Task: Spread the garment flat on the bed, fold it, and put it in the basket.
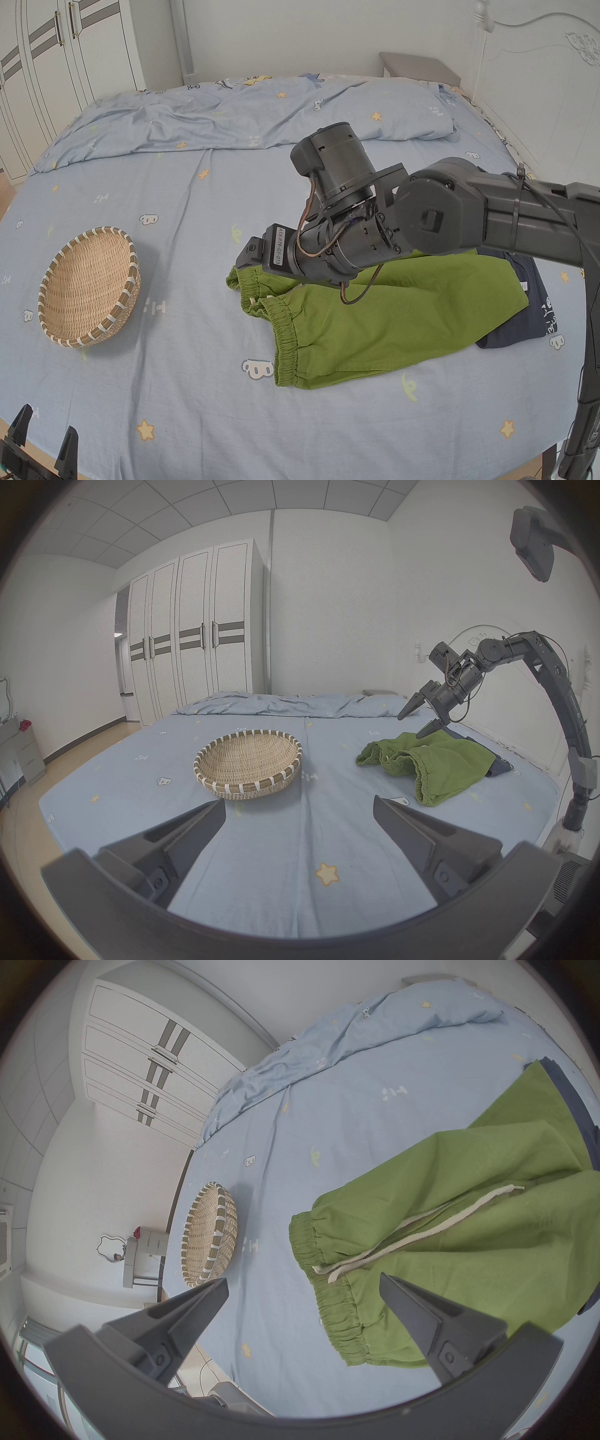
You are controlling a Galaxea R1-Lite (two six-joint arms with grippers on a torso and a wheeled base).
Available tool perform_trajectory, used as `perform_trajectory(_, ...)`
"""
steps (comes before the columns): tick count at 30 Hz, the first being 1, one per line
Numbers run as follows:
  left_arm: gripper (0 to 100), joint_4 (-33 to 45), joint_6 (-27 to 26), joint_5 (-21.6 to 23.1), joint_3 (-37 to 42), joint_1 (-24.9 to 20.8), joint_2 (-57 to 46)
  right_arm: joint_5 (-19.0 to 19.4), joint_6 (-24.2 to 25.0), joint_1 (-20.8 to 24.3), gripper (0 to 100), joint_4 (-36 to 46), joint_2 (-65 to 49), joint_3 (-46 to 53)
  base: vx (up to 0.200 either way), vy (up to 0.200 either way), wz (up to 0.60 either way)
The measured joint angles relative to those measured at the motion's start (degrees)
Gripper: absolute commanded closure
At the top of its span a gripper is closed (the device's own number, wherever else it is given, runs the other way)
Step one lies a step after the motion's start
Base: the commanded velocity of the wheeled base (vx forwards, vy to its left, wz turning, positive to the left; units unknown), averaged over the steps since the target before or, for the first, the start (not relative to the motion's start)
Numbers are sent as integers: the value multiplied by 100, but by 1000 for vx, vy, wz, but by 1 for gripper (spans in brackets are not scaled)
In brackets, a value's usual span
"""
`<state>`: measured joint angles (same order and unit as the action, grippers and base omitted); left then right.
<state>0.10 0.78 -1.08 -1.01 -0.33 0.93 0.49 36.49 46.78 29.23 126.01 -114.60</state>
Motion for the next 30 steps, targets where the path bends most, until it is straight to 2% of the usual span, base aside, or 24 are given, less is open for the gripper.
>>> perform_trajectory(5, 0, 0, -110, 9, 0, 0, 0, 5, 43, -61, 0, 152, -11, 2, 0, 0, 0)
perform_trajectory(10, 0, -28, -335, 27, 0, 4, 0, 123, 49, -350, 0, 525, -350, 2, 0, 0, 0)
perform_trajectory(18, 0, -140, -523, 141, 0, 4, 0, 1136, -6, -1313, 0, 722, -1499, 165, 0, 0, 0)
perform_trajectory(20, 0, -166, -338, 162, -74, -24, 4, 1218, -23, -1512, 0, 668, -1736, 319, 0, 0, 0)
perform_trajectory(24, 0, -105, 390, 261, -681, -184, 216, 1328, -85, -1748, 0, 445, -2068, 725, 0, 0, 0)
perform_trajectory(30, 0, -132, 959, 590, -1685, -623, 1310, 1442, -189, -2060, 0, -94, -2508, 1708, 0, 0, 0)
